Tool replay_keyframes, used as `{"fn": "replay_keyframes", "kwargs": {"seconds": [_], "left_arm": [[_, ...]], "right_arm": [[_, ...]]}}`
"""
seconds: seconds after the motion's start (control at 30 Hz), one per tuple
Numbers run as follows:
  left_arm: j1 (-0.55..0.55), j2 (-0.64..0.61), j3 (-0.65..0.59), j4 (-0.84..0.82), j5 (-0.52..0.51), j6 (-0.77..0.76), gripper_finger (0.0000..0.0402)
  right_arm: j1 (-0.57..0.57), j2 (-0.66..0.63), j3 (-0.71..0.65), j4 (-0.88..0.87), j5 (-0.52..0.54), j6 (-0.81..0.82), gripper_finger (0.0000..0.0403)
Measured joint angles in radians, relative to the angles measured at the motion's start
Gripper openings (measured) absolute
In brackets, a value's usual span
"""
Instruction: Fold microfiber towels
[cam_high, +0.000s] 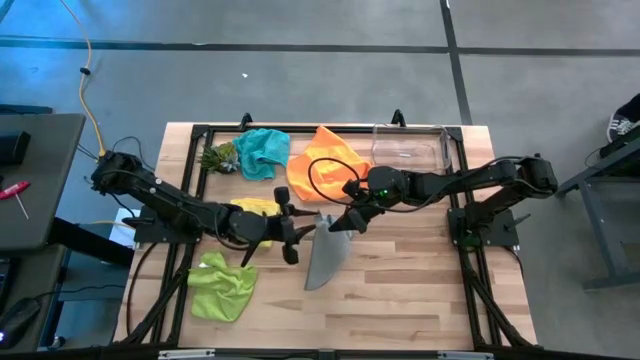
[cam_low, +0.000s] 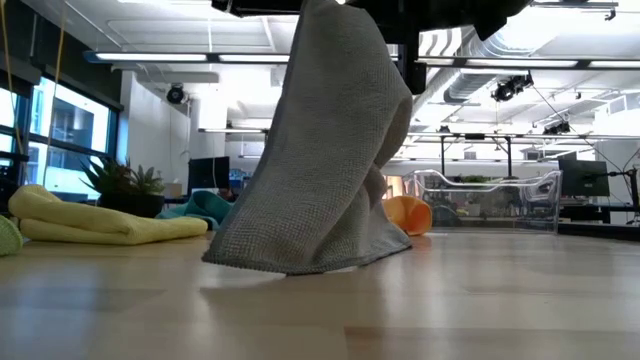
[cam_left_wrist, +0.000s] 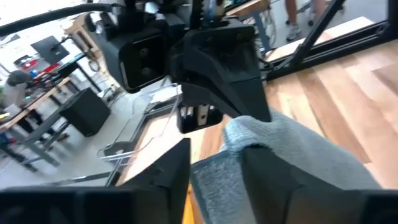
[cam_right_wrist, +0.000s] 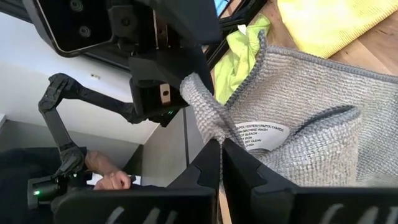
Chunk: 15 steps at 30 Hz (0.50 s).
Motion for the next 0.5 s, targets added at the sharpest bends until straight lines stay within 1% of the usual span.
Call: {"fn": "replay_keyframes", "kwargs": {"seconds": [0.1,0.17,0.37,0.43,0.5], "left_arm": [[0.000,0.000,0.000,0.000,0.035,-0.002,0.0088],[0.000,0.000,0.000,0.000,0.053,-0.005,0.0079],[0.000,0.000,0.000,0.000,0.044,-0.007,0.0073],[0.000,0.000,0.000,0.000,0.035,-0.007,0.0064],[-0.005,0.000,0.000,0.000,0.018,-0.005,0.0047]], "right_arm": [[0.000,0.000,0.000,0.016,-0.019,-0.002,0.0000],[0.000,0.000,0.000,0.021,-0.021,-0.002,0.0000],[0.000,0.000,0.000,0.020,-0.021,-0.002,0.0000],[0.000,0.000,0.000,0.020,-0.021,-0.002,0.0000],[0.000,0.000,0.000,0.020,-0.021,-0.002,0.0000]]}}
